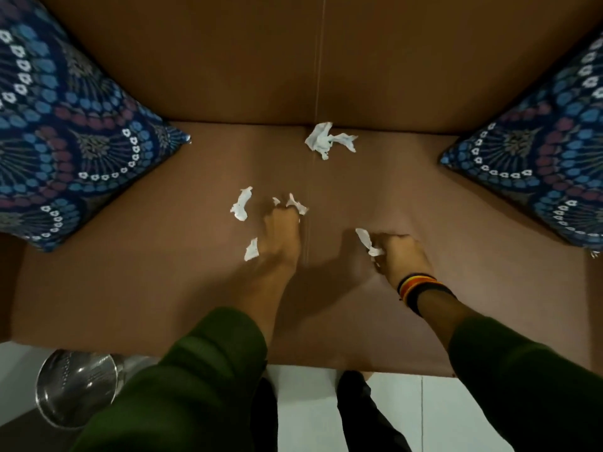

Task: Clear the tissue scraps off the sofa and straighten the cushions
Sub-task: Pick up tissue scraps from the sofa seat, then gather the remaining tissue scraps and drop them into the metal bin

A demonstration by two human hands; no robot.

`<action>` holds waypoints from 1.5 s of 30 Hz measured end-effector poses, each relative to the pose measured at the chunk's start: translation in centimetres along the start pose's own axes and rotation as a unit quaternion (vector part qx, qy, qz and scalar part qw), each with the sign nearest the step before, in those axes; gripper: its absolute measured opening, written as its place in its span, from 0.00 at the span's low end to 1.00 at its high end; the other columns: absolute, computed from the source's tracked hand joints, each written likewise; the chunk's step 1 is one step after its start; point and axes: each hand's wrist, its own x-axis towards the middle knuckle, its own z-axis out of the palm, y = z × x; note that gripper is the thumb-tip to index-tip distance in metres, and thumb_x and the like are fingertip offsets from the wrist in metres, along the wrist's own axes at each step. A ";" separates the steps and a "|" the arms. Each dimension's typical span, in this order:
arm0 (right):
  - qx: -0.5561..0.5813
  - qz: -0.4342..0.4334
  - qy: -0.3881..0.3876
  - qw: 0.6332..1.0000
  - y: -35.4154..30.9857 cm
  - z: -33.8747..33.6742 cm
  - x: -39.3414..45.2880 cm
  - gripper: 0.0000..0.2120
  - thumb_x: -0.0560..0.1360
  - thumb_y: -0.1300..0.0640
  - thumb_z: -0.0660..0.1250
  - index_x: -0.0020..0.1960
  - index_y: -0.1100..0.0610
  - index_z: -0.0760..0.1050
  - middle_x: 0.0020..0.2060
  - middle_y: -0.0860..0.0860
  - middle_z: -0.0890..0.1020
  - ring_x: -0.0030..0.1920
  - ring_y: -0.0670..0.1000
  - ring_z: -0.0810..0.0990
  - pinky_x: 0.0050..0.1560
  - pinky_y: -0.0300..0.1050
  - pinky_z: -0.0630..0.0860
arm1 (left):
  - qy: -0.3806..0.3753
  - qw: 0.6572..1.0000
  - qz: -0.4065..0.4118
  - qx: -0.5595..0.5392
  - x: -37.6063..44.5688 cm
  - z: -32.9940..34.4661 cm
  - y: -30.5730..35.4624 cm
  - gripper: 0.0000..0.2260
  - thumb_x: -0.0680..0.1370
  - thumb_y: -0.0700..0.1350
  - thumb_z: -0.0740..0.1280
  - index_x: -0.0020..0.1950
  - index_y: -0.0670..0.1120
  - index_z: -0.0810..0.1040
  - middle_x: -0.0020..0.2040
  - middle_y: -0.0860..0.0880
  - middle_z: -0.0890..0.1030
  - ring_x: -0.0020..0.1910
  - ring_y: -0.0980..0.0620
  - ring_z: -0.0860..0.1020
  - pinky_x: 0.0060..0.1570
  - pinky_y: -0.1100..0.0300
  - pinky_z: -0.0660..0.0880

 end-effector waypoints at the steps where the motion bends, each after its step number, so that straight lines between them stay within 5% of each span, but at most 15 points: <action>1: 0.016 0.008 0.012 1.000 -0.7 0.1 -0.3 0.07 0.76 0.58 0.66 0.51 0.55 0.82 0.43 0.57 0.85 0.45 0.62 0.83 0.47 0.51 0.81 | -0.001 1.000 0.007 -0.003 -0.1 -0.5 -0.7 0.12 0.85 0.38 0.60 0.63 0.38 0.80 0.56 0.39 0.83 0.53 0.41 0.84 0.47 0.54 0.77; 4: 0.055 0.017 0.048 0.997 -4.4 0.2 -1.6 0.03 0.74 0.58 0.70 0.41 0.53 0.80 0.36 0.54 0.84 0.40 0.60 0.83 0.42 0.50 0.81 | 0.020 0.997 0.003 -0.080 -1.0 -2.6 -3.0 0.08 0.80 0.33 0.65 0.51 0.40 0.83 0.56 0.40 0.84 0.53 0.43 0.84 0.42 0.59 0.78; 7: 0.064 -0.008 0.060 0.996 -10.6 0.5 -3.4 0.03 0.74 0.54 0.73 0.45 0.53 0.81 0.36 0.54 0.84 0.39 0.60 0.83 0.41 0.52 0.82 | 0.082 0.982 -0.027 -0.169 -3.1 -4.8 -7.2 0.07 0.78 0.33 0.67 0.41 0.41 0.79 0.60 0.42 0.84 0.49 0.44 0.84 0.39 0.55 0.81; 11: 0.056 -0.094 0.049 0.993 -20.1 3.0 -5.7 0.10 0.72 0.49 0.75 0.52 0.49 0.82 0.40 0.52 0.87 0.42 0.59 0.85 0.43 0.52 0.82 | 0.159 0.937 -0.152 -0.270 -8.9 -5.3 -17.5 0.07 0.81 0.41 0.66 0.53 0.44 0.85 0.52 0.46 0.87 0.49 0.48 0.85 0.49 0.58 0.81; 17: 0.034 -0.188 -0.031 0.981 -34.8 10.2 -9.6 0.08 0.72 0.52 0.76 0.51 0.49 0.83 0.41 0.53 0.87 0.42 0.57 0.84 0.41 0.44 0.78 | 0.203 0.863 -0.334 -0.319 -19.9 -5.7 -33.3 0.08 0.79 0.35 0.67 0.46 0.44 0.84 0.48 0.50 0.84 0.45 0.51 0.81 0.47 0.61 0.76; 24: -0.034 -0.308 -0.167 0.936 -47.8 27.6 -14.5 0.04 0.73 0.53 0.75 0.44 0.53 0.83 0.42 0.55 0.85 0.42 0.59 0.84 0.44 0.46 0.80 | 0.130 0.773 -0.513 -0.351 -27.9 0.4 -47.8 0.07 0.82 0.39 0.68 0.55 0.38 0.83 0.53 0.40 0.85 0.55 0.43 0.84 0.49 0.62 0.72; 30: -0.130 -0.302 -0.243 0.913 -51.7 39.8 -14.5 0.12 0.79 0.56 0.67 0.61 0.56 0.80 0.54 0.57 0.85 0.57 0.59 0.83 0.55 0.46 0.78 | 0.060 0.696 -0.556 -0.451 -27.1 7.1 -55.4 0.12 0.79 0.39 0.72 0.61 0.36 0.80 0.59 0.38 0.84 0.60 0.40 0.83 0.60 0.49 0.81; 35: -0.156 -0.280 -0.333 0.887 -51.0 40.8 -14.6 0.33 0.81 0.58 0.65 0.81 0.51 0.54 0.71 0.59 0.74 0.69 0.62 0.74 0.67 0.54 0.73 | 0.036 0.736 -0.534 -0.415 -27.6 8.2 -55.3 0.07 0.83 0.44 0.65 0.52 0.41 0.80 0.53 0.39 0.85 0.52 0.42 0.84 0.51 0.54 0.81; 37: -0.145 -0.299 -0.295 0.896 -50.0 38.7 -15.4 0.30 0.81 0.61 0.61 0.81 0.52 0.56 0.73 0.58 0.72 0.70 0.62 0.74 0.68 0.54 0.72 | 0.049 0.775 -0.498 -0.387 -28.3 6.8 -54.0 0.08 0.83 0.44 0.64 0.53 0.42 0.81 0.52 0.40 0.85 0.51 0.44 0.84 0.51 0.54 0.80; 41: -0.052 -0.318 -0.216 0.922 -47.0 31.2 -18.2 0.31 0.81 0.61 0.62 0.81 0.51 0.55 0.77 0.54 0.68 0.71 0.56 0.74 0.72 0.43 0.68 | 0.071 0.844 -0.392 -0.359 -28.6 2.3 -49.8 0.16 0.85 0.47 0.60 0.72 0.49 0.76 0.60 0.42 0.84 0.59 0.41 0.83 0.57 0.46 0.81; 43: 0.008 -0.306 -0.172 0.936 -45.0 26.4 -19.3 0.36 0.81 0.61 0.63 0.82 0.47 0.49 0.81 0.46 0.57 0.72 0.52 0.72 0.73 0.39 0.65 | 0.074 0.874 -0.339 -0.340 -28.0 -0.3 -46.7 0.18 0.86 0.47 0.59 0.77 0.50 0.72 0.68 0.43 0.81 0.66 0.43 0.80 0.63 0.49 0.78; 45: 0.060 -0.279 -0.122 0.951 -42.4 21.5 -19.5 0.40 0.80 0.63 0.63 0.81 0.42 0.45 0.81 0.38 0.48 0.72 0.50 0.72 0.70 0.44 0.73 | 0.077 0.910 -0.276 -0.299 -26.6 -2.5 -43.4 0.19 0.86 0.46 0.59 0.77 0.47 0.71 0.72 0.45 0.78 0.71 0.44 0.77 0.69 0.51 0.73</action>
